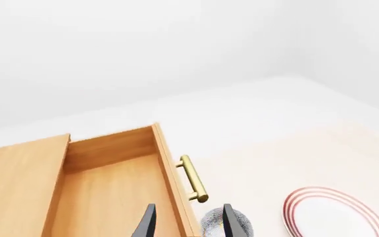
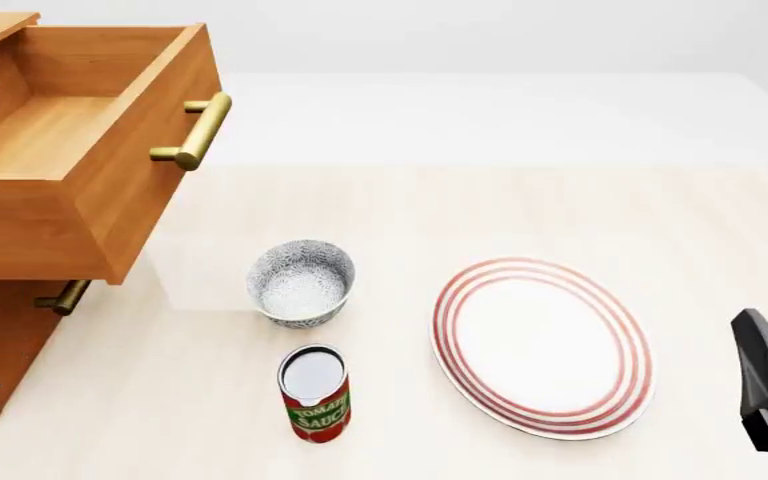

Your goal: Put the bowl in the top drawer of the cabinet.

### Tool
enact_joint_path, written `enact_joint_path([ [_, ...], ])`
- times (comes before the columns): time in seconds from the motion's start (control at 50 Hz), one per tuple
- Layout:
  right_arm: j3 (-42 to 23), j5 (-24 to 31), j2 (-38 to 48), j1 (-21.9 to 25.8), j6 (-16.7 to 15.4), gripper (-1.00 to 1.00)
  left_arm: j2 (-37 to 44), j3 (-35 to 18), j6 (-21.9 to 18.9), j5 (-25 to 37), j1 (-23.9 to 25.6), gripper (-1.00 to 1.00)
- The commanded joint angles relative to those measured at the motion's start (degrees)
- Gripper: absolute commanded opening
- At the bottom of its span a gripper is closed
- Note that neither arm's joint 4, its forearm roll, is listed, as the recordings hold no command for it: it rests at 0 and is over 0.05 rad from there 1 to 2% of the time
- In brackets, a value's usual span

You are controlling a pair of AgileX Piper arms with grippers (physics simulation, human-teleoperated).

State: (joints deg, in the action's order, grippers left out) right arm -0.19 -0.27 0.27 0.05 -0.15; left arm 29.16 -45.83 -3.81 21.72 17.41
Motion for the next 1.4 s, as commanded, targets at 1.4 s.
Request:
enact_joint_path([
  [1.4,-0.01,0.05,-0.04,0.00,-0.01,1.00,56.05,-45.78,-7.46,27.00,16.43,1.00],
])
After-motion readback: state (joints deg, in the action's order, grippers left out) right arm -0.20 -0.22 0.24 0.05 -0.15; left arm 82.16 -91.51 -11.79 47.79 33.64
